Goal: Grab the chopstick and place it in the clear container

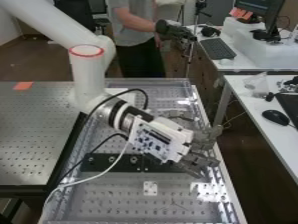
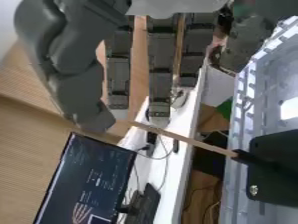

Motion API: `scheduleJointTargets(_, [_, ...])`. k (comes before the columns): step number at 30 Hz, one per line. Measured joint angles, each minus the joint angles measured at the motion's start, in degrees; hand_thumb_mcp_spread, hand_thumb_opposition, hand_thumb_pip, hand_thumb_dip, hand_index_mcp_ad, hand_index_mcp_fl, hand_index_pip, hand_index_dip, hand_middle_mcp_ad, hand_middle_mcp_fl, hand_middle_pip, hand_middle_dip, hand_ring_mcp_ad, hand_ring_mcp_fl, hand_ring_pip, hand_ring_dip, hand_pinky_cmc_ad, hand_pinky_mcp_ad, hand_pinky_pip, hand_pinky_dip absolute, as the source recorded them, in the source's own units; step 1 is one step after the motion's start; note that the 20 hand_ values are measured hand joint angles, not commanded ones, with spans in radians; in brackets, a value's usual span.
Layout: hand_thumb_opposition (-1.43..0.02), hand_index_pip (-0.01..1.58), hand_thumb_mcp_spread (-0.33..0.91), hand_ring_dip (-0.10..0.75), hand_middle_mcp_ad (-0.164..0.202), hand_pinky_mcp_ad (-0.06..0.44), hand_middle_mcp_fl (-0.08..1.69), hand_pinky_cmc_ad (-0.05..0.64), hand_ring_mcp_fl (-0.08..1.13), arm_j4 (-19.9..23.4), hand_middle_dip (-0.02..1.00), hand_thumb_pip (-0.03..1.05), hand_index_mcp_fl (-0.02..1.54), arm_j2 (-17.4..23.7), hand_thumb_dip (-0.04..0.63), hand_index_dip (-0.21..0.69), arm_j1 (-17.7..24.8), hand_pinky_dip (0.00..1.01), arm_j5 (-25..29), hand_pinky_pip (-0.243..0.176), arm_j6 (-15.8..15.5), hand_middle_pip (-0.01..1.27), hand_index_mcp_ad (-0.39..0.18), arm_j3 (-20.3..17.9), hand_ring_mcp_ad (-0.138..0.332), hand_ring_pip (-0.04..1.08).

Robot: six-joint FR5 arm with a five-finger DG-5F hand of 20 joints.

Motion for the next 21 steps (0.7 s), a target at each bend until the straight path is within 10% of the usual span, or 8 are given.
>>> scheduleJointTargets(21, [-0.80, 0.97, 0.53, 0.379, 0.061, 0.297, 0.87, 0.379, 0.43, -2.01, 0.66, 0.52, 0.55, -2.53, 0.290, 0.183, -0.52, 0.16, -0.99, -0.035, 2.79, 0.18, -0.222, 2.73, 0.089, 0.10])
